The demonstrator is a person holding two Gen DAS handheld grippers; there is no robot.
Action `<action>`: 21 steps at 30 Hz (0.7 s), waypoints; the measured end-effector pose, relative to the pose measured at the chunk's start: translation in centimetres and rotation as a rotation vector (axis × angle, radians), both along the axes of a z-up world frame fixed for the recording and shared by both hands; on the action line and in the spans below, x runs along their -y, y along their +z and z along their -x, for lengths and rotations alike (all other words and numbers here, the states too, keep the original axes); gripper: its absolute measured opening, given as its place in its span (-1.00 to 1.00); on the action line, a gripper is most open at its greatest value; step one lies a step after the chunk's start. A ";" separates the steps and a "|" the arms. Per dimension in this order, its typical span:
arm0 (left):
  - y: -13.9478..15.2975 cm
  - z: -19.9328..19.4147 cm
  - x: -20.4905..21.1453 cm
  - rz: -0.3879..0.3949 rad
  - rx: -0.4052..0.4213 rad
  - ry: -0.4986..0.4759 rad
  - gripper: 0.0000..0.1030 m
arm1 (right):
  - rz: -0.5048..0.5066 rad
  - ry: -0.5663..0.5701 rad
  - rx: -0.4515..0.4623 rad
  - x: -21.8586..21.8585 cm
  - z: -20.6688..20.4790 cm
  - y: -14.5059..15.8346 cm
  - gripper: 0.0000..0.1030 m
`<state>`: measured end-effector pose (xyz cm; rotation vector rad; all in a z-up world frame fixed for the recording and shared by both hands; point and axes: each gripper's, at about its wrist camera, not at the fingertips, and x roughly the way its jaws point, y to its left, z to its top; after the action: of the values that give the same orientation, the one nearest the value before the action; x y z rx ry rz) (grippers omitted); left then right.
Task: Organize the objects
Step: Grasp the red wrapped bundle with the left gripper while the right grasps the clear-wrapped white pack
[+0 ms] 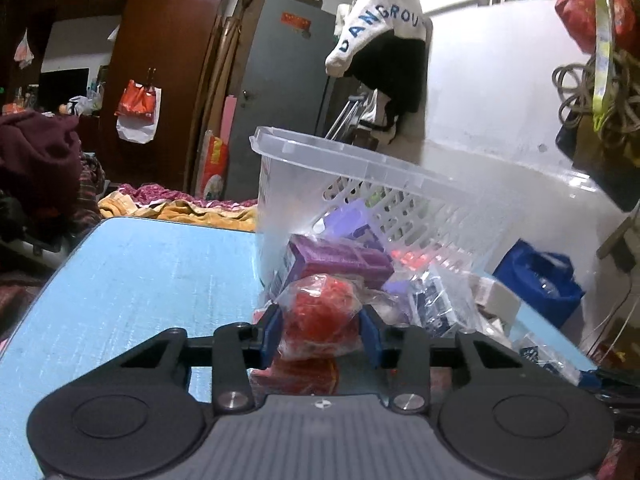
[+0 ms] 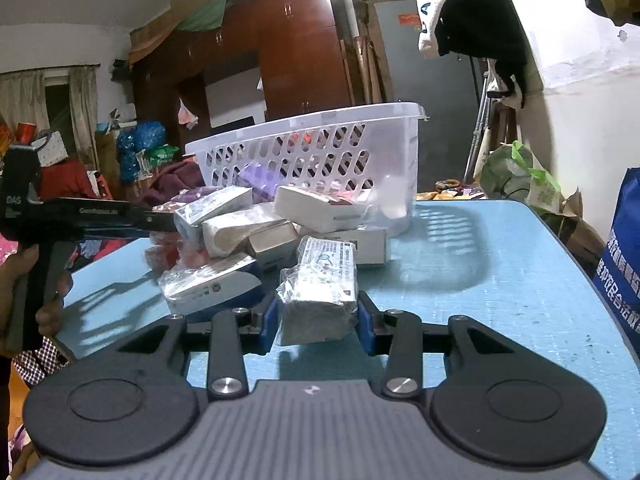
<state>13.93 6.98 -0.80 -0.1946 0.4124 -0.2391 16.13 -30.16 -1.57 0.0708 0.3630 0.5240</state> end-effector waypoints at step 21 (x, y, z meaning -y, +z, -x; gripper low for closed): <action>0.0 1.9 0.5 -0.056 0.043 0.012 -0.10 | -0.009 -0.013 0.005 0.5 0.2 0.1 -0.16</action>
<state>12.03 6.45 -0.79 -0.1372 0.3748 -0.2196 15.98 -30.67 -1.50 0.0803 0.3555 0.5127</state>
